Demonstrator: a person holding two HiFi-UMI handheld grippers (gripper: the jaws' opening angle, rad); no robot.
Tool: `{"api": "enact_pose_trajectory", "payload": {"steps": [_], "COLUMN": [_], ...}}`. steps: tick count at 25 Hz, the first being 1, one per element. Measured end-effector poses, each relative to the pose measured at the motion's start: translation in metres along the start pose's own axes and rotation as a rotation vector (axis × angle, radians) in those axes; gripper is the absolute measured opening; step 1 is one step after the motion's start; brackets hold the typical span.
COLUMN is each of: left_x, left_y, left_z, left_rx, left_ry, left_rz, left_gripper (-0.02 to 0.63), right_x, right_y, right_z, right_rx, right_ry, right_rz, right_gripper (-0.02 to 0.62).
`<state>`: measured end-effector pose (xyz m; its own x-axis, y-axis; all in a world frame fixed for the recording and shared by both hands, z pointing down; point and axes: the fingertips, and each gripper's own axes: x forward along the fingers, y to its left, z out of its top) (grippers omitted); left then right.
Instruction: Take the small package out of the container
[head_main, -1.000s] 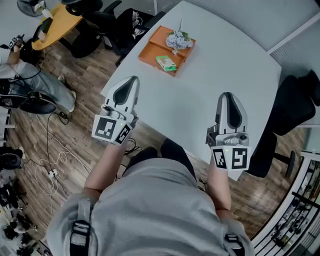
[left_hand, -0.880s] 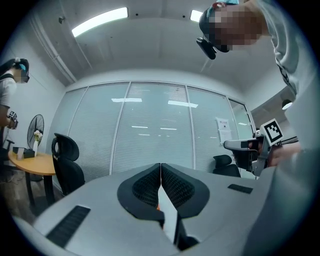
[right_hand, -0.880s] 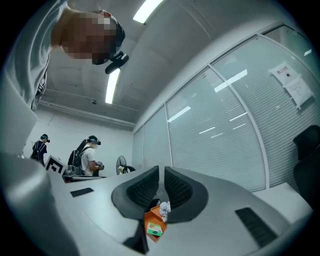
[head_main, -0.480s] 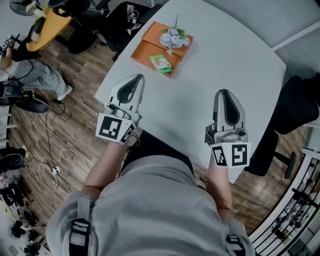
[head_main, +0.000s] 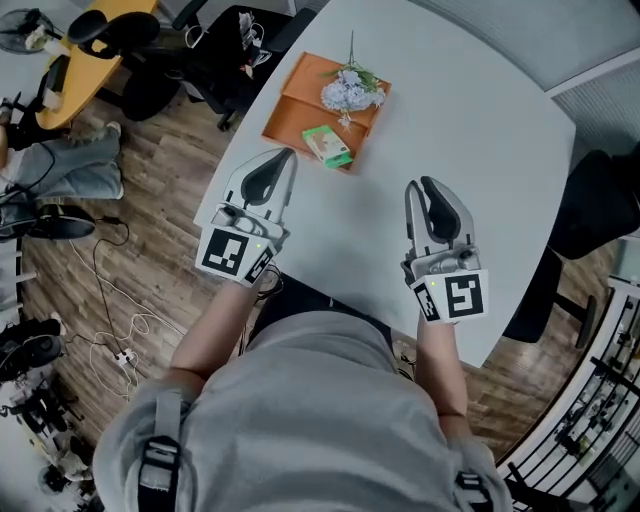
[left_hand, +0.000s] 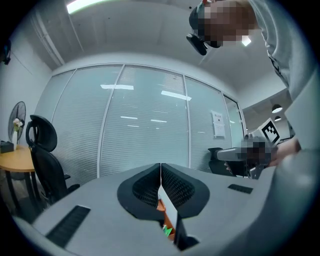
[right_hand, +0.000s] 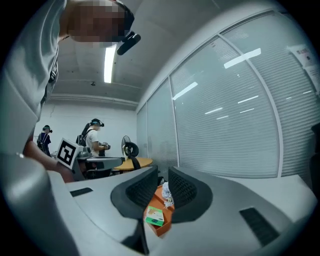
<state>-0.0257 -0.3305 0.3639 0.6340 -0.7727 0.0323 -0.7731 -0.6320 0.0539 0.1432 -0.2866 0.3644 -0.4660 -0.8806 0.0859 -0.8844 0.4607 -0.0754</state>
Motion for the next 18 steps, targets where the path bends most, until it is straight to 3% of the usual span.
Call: {"api": "enact_pose_trajectory", "payload": {"steps": [8,12,14,16,18], "left_x": [0.009,0.013,0.015,0.016,0.016], "left_y": [0.052,0.070,0.076,0.081,0.085], "left_z": [-0.026,-0.038,-0.040,-0.042,-0.045], "left_rx": [-0.037,-0.050,-0.058,-0.065,-0.069], "left_ry": [0.048,0.066,0.071,0.074,0.078], "left_rz": [0.013,0.016,0.016,0.014,0.012], "left_gripper": [0.021,0.021,0.021,0.021,0.021], "right_x": [0.089,0.125,0.138,0.149,0.158], "right_y": [0.037,0.056,0.065,0.073,0.076], "right_z": [-0.079,-0.131,-0.156,-0.177,-0.201], "right_rx": [-0.093,-0.204,-0.256,-0.310,-0.419], "right_ry": [0.223,0.353,0.422,0.480,0.540], "right_rz": [0.132,0.209,0.258,0.296,0.314], "right_gripper": [0.064,0.067,0.100,0.173,0.189]}}
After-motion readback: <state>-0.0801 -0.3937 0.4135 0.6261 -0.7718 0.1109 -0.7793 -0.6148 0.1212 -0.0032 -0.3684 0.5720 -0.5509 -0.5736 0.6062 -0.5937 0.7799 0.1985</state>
